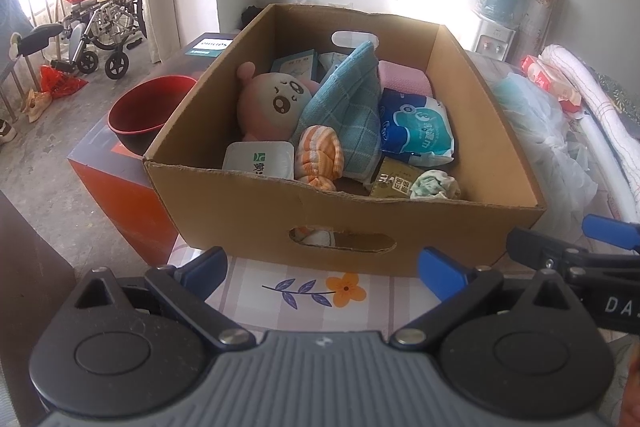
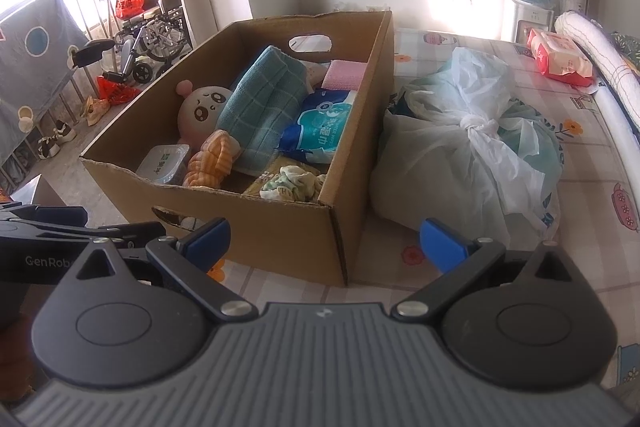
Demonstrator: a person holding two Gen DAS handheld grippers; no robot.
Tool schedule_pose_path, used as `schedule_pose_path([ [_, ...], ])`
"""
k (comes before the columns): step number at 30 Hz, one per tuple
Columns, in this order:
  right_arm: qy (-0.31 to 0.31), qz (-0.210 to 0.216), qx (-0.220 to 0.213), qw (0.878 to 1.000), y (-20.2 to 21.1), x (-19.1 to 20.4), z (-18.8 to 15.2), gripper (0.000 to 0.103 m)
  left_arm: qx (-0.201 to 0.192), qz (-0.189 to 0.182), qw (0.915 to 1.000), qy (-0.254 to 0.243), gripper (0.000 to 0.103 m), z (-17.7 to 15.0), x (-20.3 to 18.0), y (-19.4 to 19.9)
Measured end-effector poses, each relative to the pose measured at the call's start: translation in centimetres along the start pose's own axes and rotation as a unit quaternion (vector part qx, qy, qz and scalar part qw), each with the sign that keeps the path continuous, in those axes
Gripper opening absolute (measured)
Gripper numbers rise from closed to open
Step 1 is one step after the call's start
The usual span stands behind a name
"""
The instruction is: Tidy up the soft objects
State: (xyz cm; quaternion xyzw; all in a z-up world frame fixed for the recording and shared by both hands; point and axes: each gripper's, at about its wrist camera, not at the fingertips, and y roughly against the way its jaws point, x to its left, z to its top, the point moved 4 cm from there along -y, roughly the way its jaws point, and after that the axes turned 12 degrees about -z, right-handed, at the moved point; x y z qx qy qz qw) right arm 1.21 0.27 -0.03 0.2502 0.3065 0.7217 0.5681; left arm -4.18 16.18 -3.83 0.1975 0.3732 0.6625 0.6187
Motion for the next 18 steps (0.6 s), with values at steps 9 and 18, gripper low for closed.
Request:
schedule_pose_path([
  [9,0.0,-0.001,0.002,1.0,-0.19,-0.03,-0.06,0.102,0.004,0.001,1.0,0.004,0.102,-0.08,0.02,-0.11],
  [18,0.0,0.0,0.003,1.0,-0.23,0.06,-0.1,0.102,0.006,0.002,0.9999,0.008,0.102,-0.18,0.14,-0.11],
])
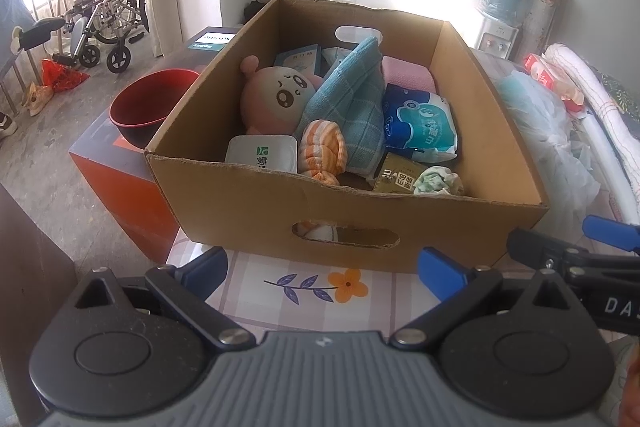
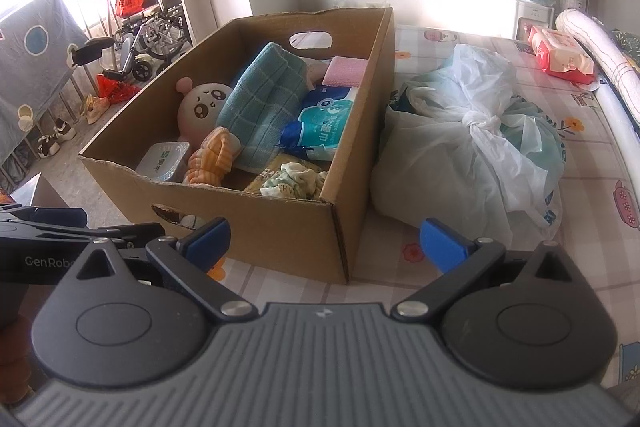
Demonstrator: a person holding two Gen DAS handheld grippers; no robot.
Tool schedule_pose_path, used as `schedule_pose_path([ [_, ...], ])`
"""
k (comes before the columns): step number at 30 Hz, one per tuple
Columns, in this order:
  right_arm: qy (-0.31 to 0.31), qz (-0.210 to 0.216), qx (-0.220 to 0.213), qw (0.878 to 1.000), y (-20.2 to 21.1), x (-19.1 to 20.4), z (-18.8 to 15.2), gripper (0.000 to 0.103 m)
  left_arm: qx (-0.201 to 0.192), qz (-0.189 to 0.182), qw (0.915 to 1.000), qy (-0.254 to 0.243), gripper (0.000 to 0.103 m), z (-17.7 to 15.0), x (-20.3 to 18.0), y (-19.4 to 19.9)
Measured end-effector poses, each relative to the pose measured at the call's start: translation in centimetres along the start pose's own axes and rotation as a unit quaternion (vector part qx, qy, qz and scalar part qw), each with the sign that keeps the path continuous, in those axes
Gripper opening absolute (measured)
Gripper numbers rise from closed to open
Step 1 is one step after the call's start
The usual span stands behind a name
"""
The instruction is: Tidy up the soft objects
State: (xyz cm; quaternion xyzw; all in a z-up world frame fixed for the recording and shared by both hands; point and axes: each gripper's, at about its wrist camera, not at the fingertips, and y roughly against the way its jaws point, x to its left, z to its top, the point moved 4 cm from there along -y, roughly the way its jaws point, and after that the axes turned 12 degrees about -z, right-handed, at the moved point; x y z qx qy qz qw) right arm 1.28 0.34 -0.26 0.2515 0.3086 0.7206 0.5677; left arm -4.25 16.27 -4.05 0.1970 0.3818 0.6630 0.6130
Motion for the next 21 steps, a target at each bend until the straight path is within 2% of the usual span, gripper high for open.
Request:
schedule_pose_path([
  [21,-0.001,0.004,0.006,1.0,-0.38,0.05,-0.22,0.102,0.005,0.004,1.0,0.003,0.102,-0.39,0.04,-0.01],
])
